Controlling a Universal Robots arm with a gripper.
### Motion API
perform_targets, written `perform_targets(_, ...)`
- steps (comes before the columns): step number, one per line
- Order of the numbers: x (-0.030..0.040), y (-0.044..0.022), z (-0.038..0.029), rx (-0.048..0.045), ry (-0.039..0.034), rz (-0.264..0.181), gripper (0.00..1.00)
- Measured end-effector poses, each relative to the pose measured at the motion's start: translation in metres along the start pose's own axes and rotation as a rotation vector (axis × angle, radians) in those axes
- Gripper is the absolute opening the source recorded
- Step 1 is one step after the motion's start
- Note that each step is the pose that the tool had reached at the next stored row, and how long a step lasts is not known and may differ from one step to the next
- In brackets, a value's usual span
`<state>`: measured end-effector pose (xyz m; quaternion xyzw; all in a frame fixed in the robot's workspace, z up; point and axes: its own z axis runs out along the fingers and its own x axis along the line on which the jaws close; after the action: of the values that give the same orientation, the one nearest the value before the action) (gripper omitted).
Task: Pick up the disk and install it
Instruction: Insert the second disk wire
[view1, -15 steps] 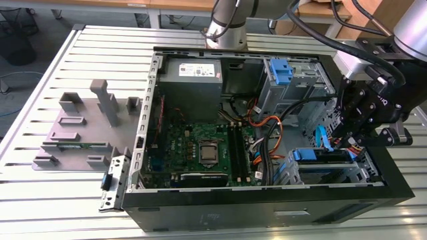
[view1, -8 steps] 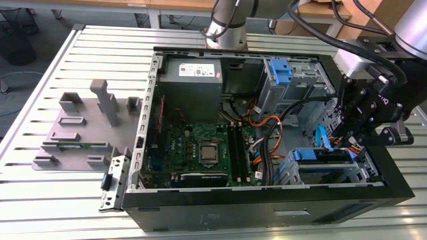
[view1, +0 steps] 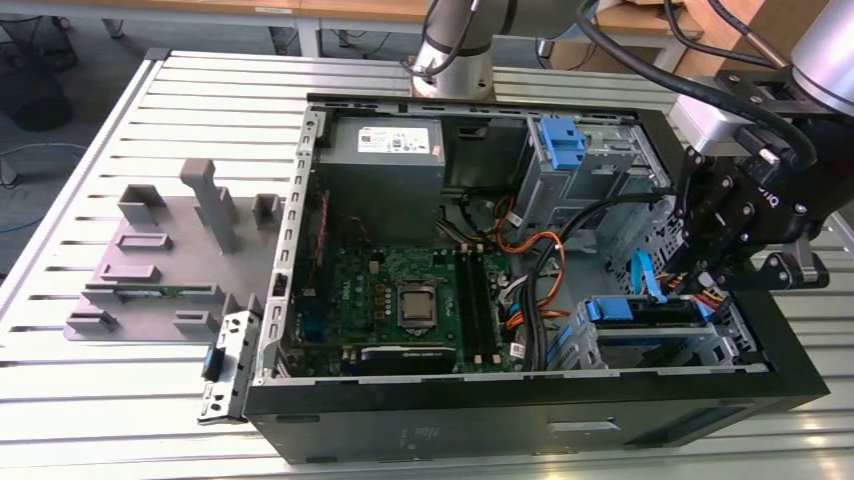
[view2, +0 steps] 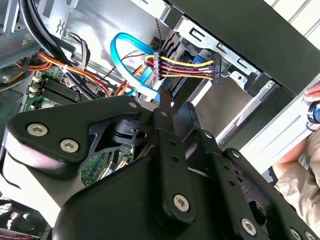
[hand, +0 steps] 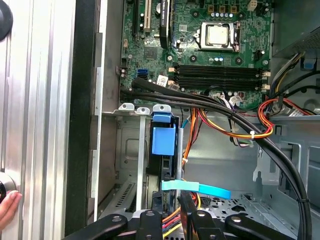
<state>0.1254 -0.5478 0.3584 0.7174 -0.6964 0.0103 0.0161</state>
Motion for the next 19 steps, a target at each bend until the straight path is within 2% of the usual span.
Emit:
perform_targets(11, 0.0001, -0.0047, 0.0, 0.0, 0.0, 0.0, 0.29)
perform_targets(19, 0.0046, -0.0051, 0.0002, 0.0, -0.0001, 0.0, 0.29)
